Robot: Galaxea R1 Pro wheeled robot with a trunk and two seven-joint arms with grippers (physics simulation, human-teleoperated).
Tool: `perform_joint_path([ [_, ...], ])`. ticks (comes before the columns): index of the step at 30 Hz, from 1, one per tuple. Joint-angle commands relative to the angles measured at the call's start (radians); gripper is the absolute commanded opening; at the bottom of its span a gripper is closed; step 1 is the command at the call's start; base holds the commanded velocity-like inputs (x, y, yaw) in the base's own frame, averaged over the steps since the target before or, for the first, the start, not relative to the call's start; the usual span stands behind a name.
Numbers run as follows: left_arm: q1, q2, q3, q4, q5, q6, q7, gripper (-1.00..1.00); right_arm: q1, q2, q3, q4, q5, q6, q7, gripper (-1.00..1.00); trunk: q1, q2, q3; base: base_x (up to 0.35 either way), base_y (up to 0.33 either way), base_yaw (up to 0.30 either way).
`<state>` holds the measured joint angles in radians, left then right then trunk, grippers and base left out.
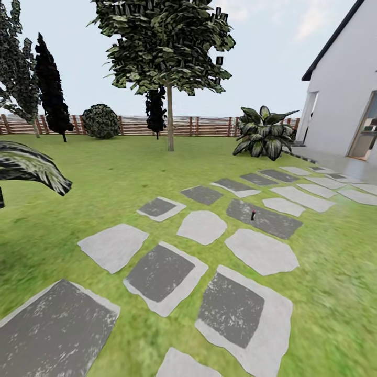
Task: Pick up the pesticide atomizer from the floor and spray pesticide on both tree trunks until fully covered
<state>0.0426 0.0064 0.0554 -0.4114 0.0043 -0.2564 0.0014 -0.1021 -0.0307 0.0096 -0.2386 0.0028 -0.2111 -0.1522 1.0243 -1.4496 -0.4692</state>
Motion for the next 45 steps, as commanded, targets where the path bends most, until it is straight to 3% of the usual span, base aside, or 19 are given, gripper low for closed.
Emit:
perform_joint_path([
  [1,0.000,0.000,0.001,-0.001,0.000,-0.001,0.000,1.00,-0.001,0.000,0.001,0.001,0.000,-0.003,-0.003,1.00,0.001,0.000,-0.001,0.350,0.000,0.000],
  [45,0.000,0.000,0.002,-0.001,0.000,-0.001,0.000,1.00,0.000,0.000,0.001,0.001,0.000,-0.003,-0.003,1.00,0.001,0.000,-0.001,0.350,-0.070,-0.047],
])
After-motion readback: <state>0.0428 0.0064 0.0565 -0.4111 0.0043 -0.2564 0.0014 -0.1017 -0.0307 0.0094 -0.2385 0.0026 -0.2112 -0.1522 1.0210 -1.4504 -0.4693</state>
